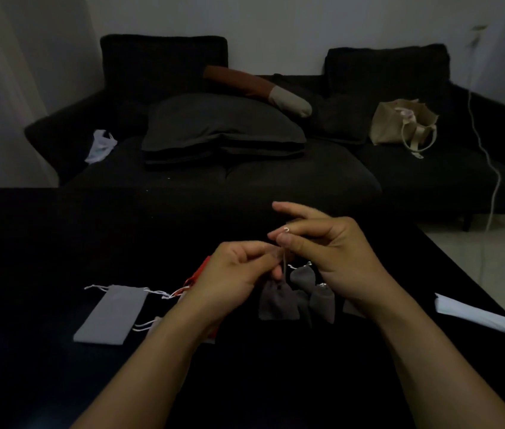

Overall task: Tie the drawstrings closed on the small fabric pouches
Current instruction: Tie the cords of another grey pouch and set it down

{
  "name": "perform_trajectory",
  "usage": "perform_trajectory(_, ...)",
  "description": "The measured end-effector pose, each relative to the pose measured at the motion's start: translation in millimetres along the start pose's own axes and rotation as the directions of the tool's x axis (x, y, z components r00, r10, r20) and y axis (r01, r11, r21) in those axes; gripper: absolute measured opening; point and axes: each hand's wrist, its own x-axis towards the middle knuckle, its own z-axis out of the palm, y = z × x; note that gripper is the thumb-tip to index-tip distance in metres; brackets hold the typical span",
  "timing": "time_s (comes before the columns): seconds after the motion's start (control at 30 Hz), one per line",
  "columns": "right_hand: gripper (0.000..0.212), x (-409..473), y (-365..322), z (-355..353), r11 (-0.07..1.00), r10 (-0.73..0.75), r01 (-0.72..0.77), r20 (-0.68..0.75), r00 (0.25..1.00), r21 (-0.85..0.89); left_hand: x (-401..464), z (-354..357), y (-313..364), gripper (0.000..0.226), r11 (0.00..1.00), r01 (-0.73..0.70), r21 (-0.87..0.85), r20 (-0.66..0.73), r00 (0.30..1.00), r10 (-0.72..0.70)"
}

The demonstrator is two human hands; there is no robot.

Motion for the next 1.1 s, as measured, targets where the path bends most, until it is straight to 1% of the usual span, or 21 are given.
perform_trajectory(0.13, 0.008, -3, 4, 1, 0.992, 0.120, -0.116, -0.065, 0.991, 0.058, 1, 3, -1, 0.029, 0.994, 0.076, -0.073, 0.079, 0.994, -0.070)
perform_trajectory(0.2, 0.008, -4, 7, 4, 0.987, 0.159, -0.157, -0.061, 0.985, 0.034, 1, 4, -2, 0.029, 0.996, 0.075, -0.038, 0.080, 0.994, -0.072)
perform_trajectory(0.3, 0.011, -4, 10, 10, 0.969, 0.241, -0.238, -0.043, 0.970, 0.059, -1, 5, -4, 0.023, 0.998, 0.038, 0.044, 0.036, 0.999, -0.040)
perform_trajectory(0.37, 0.014, -4, 10, 10, 0.938, 0.341, -0.335, -0.063, 0.938, 0.084, -2, 4, -4, 0.028, 0.996, 0.064, 0.063, 0.006, 0.998, -0.064)
perform_trajectory(0.43, 0.022, -4, 9, 5, 0.892, 0.440, -0.430, -0.052, 0.896, 0.141, -1, 4, -5, 0.031, 0.994, 0.111, 0.006, -0.040, 0.993, -0.110)
perform_trajectory(0.5, 0.027, -4, 7, 0, 0.856, 0.485, -0.470, -0.021, 0.874, 0.214, 0, 4, -5, 0.034, 0.984, 0.153, -0.092, -0.090, 0.983, -0.161)
perform_trajectory(0.6, 0.027, -3, 6, -1, 0.836, 0.491, -0.474, 0.007, 0.871, 0.278, 3, 3, -7, 0.036, 0.977, 0.157, -0.144, -0.156, 0.971, -0.179)
perform_trajectory(0.7, 0.021, -5, 8, 4, 0.869, 0.464, -0.457, 0.004, 0.886, 0.188, 3, 3, -7, 0.027, 0.974, 0.127, -0.188, -0.185, 0.969, -0.162)
perform_trajectory(0.77, 0.014, -6, 11, 8, 0.887, 0.443, -0.438, 0.003, 0.897, 0.147, 3, 3, -7, 0.026, 0.981, 0.105, -0.165, -0.199, 0.970, -0.137)
perform_trajectory(0.83, 0.011, -5, 12, 10, 0.899, 0.425, -0.417, -0.036, 0.904, 0.135, 3, 3, -7, 0.024, 0.985, 0.092, -0.144, -0.210, 0.970, -0.121)
perform_trajectory(0.97, 0.016, -4, 10, 13, 0.934, 0.349, -0.335, -0.118, 0.930, 0.120, 3, 2, -7, 0.028, 0.983, 0.103, -0.153, -0.220, 0.966, -0.135)
perform_trajectory(1.03, 0.010, -3, 10, 13, 0.945, 0.320, -0.305, -0.143, 0.937, 0.114, 3, 1, -7, 0.031, 0.979, 0.120, -0.164, -0.211, 0.965, -0.153)
perform_trajectory(1.1, 0.006, -3, 10, 12, 0.946, 0.318, -0.304, -0.150, 0.936, 0.112, 4, -1, -8, 0.029, 0.972, 0.129, -0.196, -0.206, 0.964, -0.170)
